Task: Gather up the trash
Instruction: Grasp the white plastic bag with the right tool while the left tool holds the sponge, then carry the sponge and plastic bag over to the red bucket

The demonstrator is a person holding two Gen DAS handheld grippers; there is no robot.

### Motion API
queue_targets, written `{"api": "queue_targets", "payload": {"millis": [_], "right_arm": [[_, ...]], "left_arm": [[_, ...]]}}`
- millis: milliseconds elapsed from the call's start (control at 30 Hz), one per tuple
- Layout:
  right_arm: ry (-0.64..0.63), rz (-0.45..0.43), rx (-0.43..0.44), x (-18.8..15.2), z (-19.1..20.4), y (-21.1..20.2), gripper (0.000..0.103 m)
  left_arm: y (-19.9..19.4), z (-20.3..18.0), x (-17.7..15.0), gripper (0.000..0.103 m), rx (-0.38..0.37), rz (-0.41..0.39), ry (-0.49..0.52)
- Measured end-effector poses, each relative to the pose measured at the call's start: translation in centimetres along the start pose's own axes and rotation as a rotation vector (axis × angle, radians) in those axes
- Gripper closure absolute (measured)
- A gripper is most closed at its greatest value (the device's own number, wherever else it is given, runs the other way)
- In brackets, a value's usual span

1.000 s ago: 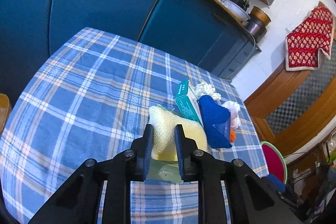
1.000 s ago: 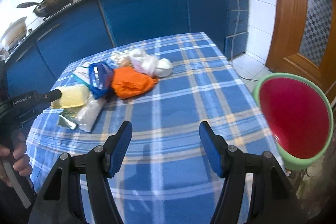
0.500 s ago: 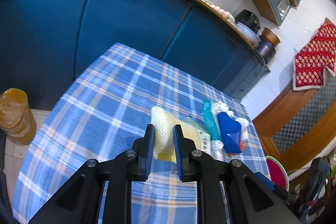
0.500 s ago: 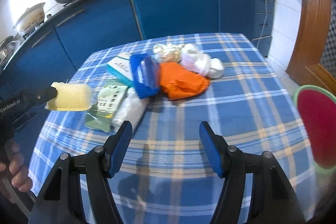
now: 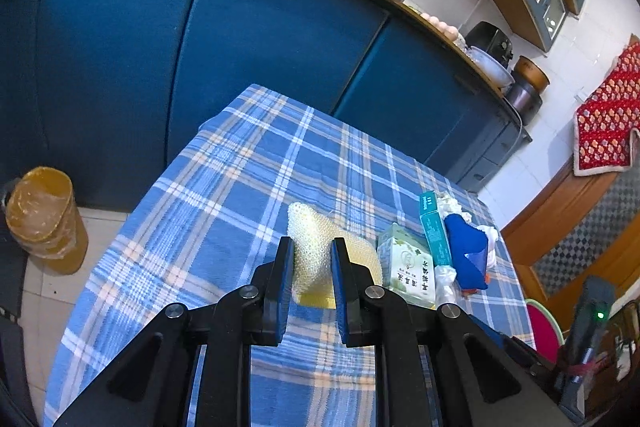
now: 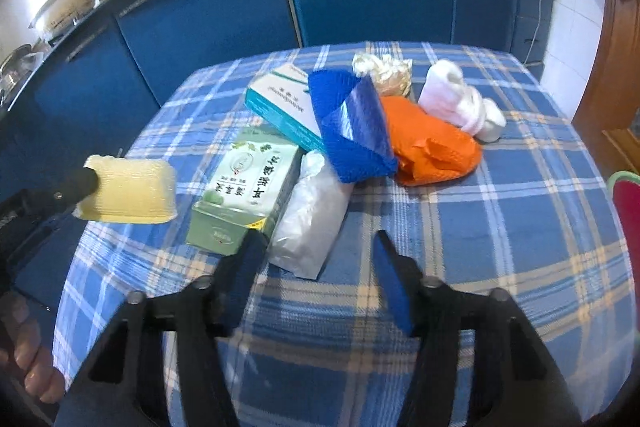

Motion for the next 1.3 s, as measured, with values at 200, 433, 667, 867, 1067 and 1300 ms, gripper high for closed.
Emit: {"api": "queue_targets", "payload": {"millis": [200, 433, 667, 867, 1067, 1300], "right_arm": [[0.007, 0.021, 0.001, -0.3, -0.2, 1.3, 0.068], [0.012, 0.020, 0.012, -0.5, -0.1, 1.1, 0.073], [0.004, 0.002, 0.037, -0.8, -0.5, -1.3, 0.073], [-0.012, -0.019, 0.043, -1.2, -1.1, -3.7, 0.073], [-0.009, -0.057, 0.036, -1.3, -2.2, -6.4, 0.073], [0.017, -0.094, 0.010, -1.4, -4.3, -8.8, 0.073]], "left_arm": [[0.1, 0.1, -0.2, 0.085, 0.009, 0.008, 0.002], [-0.3, -0.4, -0.1, 0.085, 0.004, 0.007, 0.010], [-1.2, -1.1, 0.3, 0.085, -0.007, -0.013, 0.022], [-2.1, -2.3, 0.4, 0.085, -0.025, -0.021, 0.041], [-2.8, -4.2, 0.2, 0.085, -0.050, -0.021, 0.067], [-3.4, -6.7, -0.5, 0.085, -0.094, -0.013, 0.100]]}}
Point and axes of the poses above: each gripper's, at about its wrist camera, not at the fingertips, and y roughly the way its jaws point, z to its left, x to its top, the point moved 4 cm from there along y, roughly the way its jaws point, and after that the axes turned 14 degrees about -z, right-handed, at the moved point
